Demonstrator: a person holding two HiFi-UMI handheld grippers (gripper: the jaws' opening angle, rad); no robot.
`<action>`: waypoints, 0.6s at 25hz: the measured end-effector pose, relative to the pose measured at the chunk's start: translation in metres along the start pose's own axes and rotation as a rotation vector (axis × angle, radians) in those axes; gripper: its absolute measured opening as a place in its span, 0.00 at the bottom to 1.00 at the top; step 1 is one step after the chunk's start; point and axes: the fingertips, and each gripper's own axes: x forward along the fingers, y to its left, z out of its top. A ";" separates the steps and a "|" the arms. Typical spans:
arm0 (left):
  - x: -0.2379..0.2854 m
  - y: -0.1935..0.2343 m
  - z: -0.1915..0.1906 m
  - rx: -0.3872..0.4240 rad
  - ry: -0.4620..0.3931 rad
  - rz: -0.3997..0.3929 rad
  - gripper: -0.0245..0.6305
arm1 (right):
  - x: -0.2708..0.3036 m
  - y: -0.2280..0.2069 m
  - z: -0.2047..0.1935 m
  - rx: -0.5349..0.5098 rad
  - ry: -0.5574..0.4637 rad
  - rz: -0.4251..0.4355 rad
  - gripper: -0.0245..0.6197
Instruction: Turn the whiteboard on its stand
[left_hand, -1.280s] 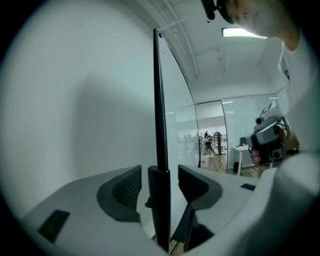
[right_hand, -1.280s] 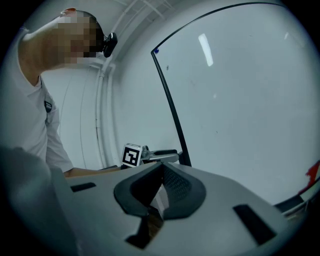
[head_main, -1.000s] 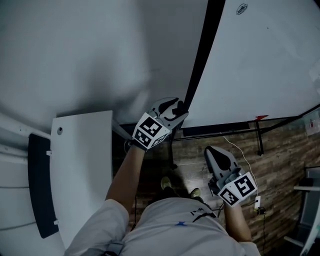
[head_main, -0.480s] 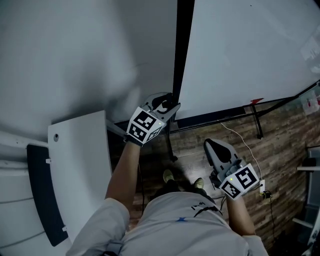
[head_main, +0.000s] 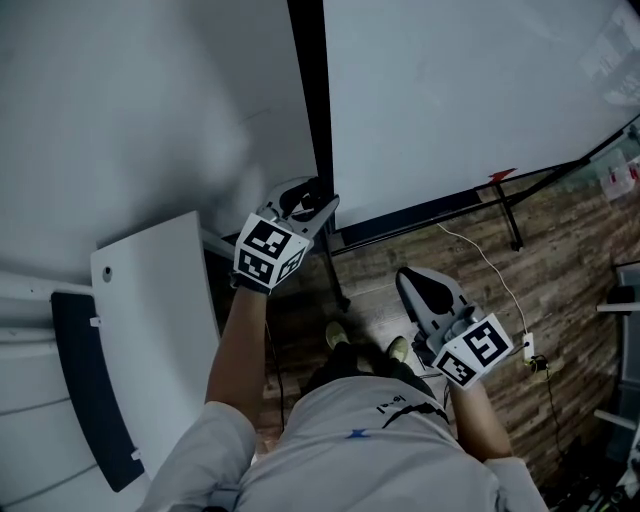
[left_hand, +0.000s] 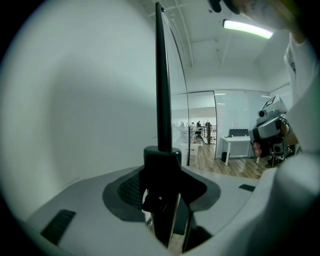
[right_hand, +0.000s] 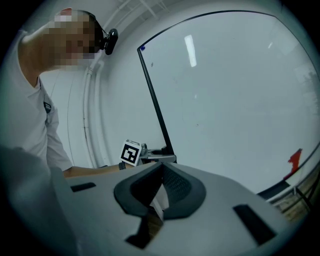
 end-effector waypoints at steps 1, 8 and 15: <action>-0.004 -0.005 -0.001 -0.001 0.000 0.008 0.33 | -0.004 0.002 -0.003 0.004 0.000 0.006 0.06; -0.041 -0.061 -0.011 -0.028 0.004 0.113 0.32 | -0.056 0.027 -0.020 0.000 -0.001 0.116 0.06; -0.072 -0.110 -0.022 -0.052 0.008 0.210 0.32 | -0.111 0.037 -0.033 0.002 0.008 0.225 0.06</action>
